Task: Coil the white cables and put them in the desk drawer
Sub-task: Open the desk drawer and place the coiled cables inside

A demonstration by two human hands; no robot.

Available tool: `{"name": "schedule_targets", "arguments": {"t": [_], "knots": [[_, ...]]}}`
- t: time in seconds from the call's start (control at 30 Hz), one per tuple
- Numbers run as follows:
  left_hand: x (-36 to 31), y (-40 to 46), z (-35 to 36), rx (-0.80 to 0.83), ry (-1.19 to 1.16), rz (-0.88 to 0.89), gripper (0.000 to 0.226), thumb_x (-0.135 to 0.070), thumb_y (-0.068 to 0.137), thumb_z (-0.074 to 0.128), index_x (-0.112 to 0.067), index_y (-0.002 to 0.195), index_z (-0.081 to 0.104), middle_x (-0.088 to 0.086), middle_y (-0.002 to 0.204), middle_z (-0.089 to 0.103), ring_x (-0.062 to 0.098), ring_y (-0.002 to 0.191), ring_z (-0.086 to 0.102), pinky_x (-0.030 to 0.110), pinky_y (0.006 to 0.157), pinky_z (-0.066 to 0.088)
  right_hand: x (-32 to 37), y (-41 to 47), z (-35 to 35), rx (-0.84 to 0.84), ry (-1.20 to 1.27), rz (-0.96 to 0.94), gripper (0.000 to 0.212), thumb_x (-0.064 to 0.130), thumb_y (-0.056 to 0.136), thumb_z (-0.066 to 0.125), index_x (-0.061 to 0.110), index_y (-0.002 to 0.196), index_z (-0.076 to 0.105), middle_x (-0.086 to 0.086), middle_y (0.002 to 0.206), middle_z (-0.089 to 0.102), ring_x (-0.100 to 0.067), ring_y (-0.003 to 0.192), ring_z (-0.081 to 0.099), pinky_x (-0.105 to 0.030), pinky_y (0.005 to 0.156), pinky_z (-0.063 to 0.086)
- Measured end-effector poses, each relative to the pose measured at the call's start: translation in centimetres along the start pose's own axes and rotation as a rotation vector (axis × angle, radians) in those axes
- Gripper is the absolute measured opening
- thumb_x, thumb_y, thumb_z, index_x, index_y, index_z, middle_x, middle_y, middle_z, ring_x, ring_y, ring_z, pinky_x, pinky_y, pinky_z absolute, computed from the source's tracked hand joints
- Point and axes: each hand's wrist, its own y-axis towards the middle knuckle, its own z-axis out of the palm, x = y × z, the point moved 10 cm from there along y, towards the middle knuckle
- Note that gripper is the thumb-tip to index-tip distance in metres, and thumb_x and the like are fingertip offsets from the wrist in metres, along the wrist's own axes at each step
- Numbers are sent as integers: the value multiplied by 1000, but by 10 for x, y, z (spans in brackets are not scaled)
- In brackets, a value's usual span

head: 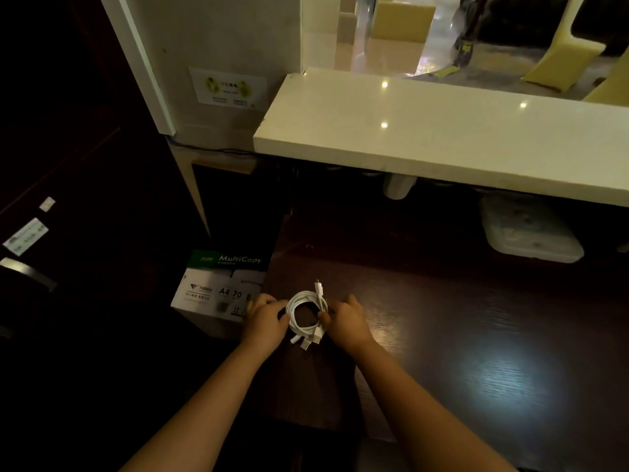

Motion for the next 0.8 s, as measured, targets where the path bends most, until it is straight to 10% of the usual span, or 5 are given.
{"name": "schedule_targets", "arguments": {"t": [0.23,0.5,0.8], "knots": [[-9,-20,-1,-15,-273,55,35,-6,86,57,-11,120,60,11,121,62,25,113,56,25,90,40,-11,-21,-1,-69,286,83,22,9,91,50,8,106,66,5,69,61,-6,59,54,-6,45,34],[-1,-60,11,75,-598,-30,35,2,83,59,-5,117,61,16,109,65,26,98,63,39,84,54,-24,-73,5,-164,546,71,34,-2,83,51,13,107,69,1,85,68,-4,69,62,-20,65,49],[-11,-138,36,158,-746,-22,32,3,85,56,-4,116,59,8,93,64,7,75,59,11,56,50,-49,-154,12,-163,707,43,35,-7,86,50,9,113,65,13,72,63,9,56,61,-11,61,52]]}}
